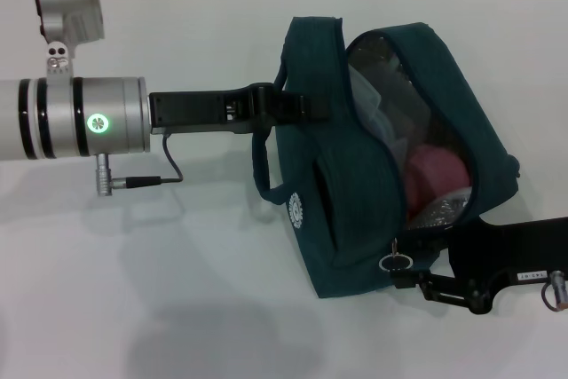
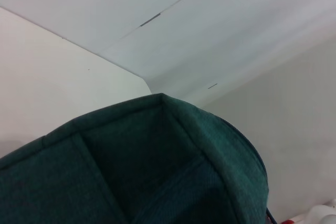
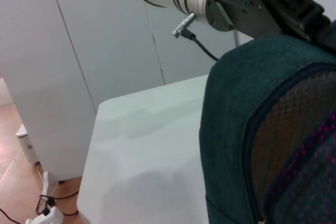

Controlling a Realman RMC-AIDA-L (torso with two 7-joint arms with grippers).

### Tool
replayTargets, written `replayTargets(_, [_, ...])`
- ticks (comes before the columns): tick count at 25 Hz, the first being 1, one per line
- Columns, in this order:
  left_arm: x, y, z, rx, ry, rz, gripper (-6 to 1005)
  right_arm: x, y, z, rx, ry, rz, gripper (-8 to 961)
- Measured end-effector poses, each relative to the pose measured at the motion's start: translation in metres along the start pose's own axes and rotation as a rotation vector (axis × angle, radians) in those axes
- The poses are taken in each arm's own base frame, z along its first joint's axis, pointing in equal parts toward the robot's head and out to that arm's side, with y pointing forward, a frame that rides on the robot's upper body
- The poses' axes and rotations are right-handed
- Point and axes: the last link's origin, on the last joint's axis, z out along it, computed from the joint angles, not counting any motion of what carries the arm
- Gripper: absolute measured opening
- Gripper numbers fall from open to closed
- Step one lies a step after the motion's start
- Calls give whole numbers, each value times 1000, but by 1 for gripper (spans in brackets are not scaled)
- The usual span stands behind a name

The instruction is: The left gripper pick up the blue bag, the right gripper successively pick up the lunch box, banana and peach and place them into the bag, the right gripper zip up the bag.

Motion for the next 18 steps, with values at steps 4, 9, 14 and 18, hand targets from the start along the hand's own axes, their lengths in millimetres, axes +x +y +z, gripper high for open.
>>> replayTargets(4, [0,0,0,0,0,0,61,1,0,-1,3,-1,2,239])
replayTargets(9, [0,0,0,0,0,0,62,1,1,-1,4,1,14,234])
replayTargets(14, [0,0,0,0,0,-1,62,2,1,-1,4,5,16,229])
replayTargets(18, [0,0,0,1,0,-1,62,3,0,-1,11,8,11,167])
